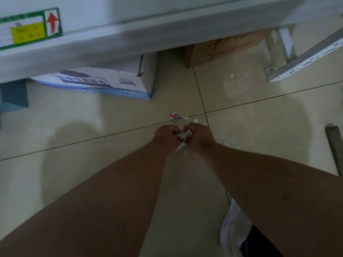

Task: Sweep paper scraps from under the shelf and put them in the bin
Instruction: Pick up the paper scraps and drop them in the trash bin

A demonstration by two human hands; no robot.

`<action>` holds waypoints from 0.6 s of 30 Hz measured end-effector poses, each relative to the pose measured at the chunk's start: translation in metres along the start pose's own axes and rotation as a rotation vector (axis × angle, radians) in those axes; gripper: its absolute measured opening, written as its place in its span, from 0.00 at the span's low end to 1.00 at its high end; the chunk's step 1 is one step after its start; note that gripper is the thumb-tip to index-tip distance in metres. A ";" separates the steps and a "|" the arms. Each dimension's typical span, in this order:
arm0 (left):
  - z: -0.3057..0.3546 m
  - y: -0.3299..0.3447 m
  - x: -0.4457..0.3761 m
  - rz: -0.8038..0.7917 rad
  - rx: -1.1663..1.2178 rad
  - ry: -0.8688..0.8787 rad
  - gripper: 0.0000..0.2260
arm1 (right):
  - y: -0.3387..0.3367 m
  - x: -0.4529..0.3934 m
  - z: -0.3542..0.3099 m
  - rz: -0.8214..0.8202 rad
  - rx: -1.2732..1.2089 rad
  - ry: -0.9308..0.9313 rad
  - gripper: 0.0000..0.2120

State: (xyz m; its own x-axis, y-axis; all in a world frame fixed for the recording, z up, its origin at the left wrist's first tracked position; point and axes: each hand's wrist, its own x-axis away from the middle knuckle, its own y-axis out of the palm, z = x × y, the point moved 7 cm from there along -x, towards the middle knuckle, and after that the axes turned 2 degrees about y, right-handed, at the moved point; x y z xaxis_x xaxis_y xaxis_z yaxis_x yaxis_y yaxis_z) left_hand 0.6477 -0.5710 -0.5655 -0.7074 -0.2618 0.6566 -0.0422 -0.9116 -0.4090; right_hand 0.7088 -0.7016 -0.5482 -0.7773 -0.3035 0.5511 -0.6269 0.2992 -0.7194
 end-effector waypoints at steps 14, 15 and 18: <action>0.047 -0.103 0.102 0.168 0.398 0.060 0.11 | -0.081 0.082 -0.099 -0.053 -0.544 -0.112 0.04; 0.050 -0.114 0.116 0.170 0.436 0.065 0.11 | -0.088 0.093 -0.111 -0.046 -0.537 -0.145 0.05; 0.054 -0.148 0.164 0.186 0.552 0.079 0.08 | -0.102 0.130 -0.153 -0.045 -0.566 -0.221 0.09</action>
State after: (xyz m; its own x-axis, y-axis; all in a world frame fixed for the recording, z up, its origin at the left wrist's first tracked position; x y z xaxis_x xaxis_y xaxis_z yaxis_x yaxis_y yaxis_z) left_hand 0.5755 -0.4959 -0.3630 -0.7194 -0.4276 0.5473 0.4460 -0.8885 -0.1081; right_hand 0.6634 -0.6338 -0.3383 -0.7582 -0.4893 0.4310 -0.6368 0.6980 -0.3276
